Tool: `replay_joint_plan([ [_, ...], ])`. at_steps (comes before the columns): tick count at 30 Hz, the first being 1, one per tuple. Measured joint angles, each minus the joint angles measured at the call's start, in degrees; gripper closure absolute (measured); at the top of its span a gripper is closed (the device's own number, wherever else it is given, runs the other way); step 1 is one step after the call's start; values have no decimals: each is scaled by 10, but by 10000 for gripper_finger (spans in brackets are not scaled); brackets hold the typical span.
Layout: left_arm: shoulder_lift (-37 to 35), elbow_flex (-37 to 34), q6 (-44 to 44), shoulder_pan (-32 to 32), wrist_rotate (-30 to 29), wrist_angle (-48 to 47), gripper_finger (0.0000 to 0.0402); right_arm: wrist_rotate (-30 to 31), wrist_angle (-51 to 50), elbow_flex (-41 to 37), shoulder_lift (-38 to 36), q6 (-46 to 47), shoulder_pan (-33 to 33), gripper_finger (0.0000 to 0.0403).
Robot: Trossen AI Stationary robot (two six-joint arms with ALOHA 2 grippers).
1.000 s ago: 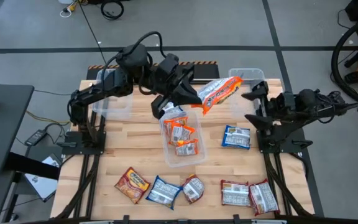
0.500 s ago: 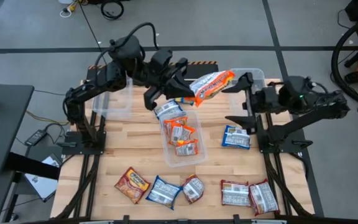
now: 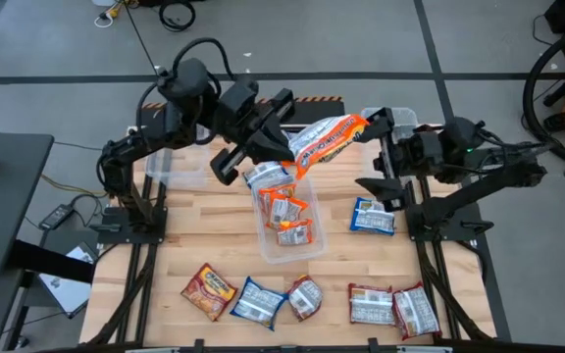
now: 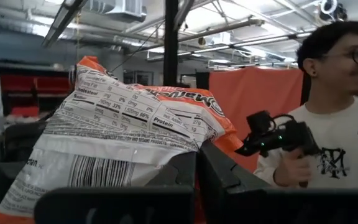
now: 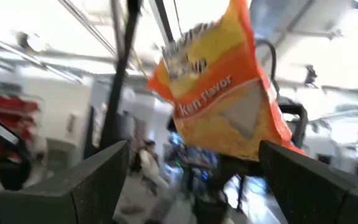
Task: Sort Maruchan noodles
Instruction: Put the orange noodle pack into the middle transparent bin
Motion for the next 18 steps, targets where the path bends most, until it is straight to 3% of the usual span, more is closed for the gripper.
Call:
replay_joint_plan([
  [11, 8, 0, 127, -8, 32, -1, 396, -74, 54, -10, -6, 33, -22, 46],
  [18, 25, 1, 155, -10, 65, 16, 396, -109, 223, -83, 11, 111, -68, 54],
])
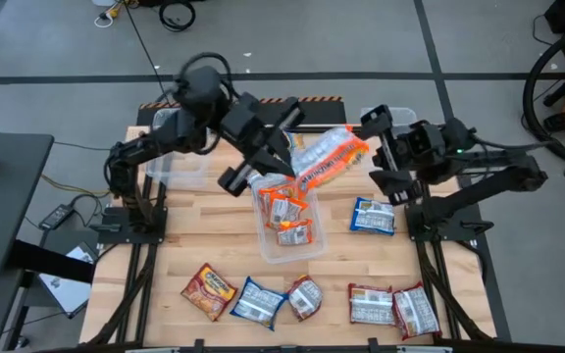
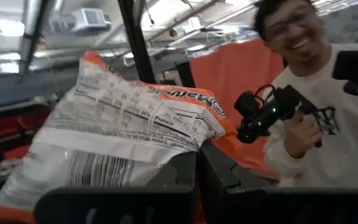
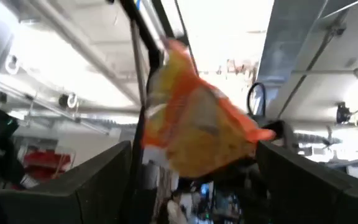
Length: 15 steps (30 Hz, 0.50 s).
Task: Sort Maruchan noodles
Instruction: Put the orange noodle pack into the middle transparent bin
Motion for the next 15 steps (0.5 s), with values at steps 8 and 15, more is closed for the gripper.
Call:
replay_joint_plan([
  [8, 38, -2, -31, 5, 65, 0, 396, -35, 57, 6, 55, 2, -17, 51],
  [15, 34, -1, -84, -5, 134, 31, 396, -56, 59, 7, 48, -64, -1, 50],
])
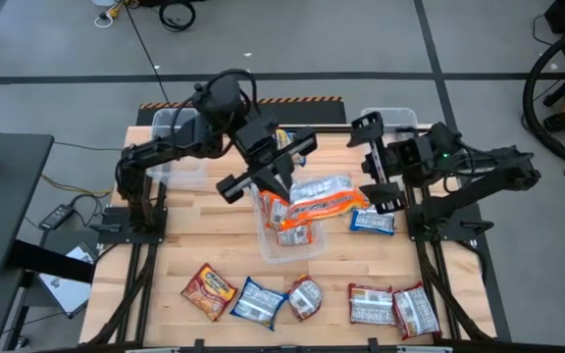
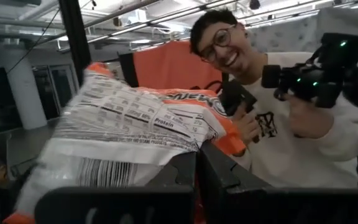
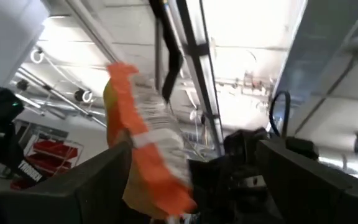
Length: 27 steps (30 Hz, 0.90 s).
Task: Sort Maruchan noodles
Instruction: Put the orange noodle pack into the middle transparent bin
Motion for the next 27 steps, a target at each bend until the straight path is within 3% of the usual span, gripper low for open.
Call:
replay_joint_plan([
  [8, 5, 0, -5, 9, 22, -17, 396, -37, 27, 0, 49, -37, 26, 58],
  [13, 5, 0, -5, 18, 24, -44, 396, -19, 36, 0, 59, -95, 45, 87],
  [22, 5, 0, -5, 30, 24, -67, 394, 0, 53, 0, 62, -92, 47, 223],
  [27, 4, 0, -52, 37, 20, -70, 345, 1, 51, 1, 61, -76, 45, 293],
])
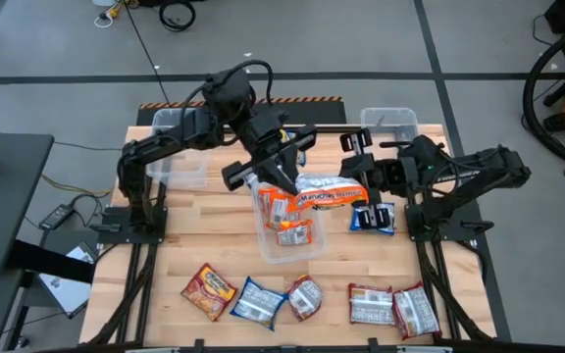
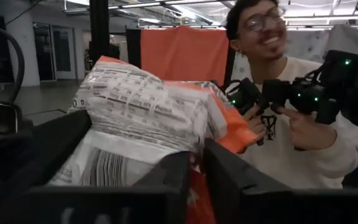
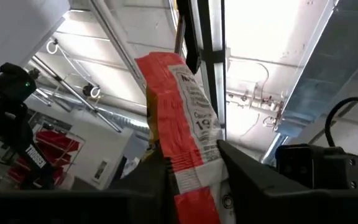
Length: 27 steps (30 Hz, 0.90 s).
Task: Sort Maruchan noodles
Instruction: Put the orange noodle pack into the middle transparent bin
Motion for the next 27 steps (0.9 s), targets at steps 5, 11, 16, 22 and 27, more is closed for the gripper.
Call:
replay_joint_plan([
  [5, -4, 0, -1, 10, 1, -17, 272, -2, -5, 0, 0, 38, -11, 309],
  [11, -20, 0, -8, 40, 43, -45, 176, 26, -16, 0, 0, 106, -17, 304],
  [16, -56, -1, 131, 117, 57, -217, 149, 41, -64, -1, -1, 119, -21, 306],
  [22, -98, 0, 159, 202, -5, -330, 161, 49, -97, -1, -11, 146, -11, 307],
  [27, -143, 0, 174, 239, -90, -471, 166, 104, -212, -1, -11, 188, -2, 307],
])
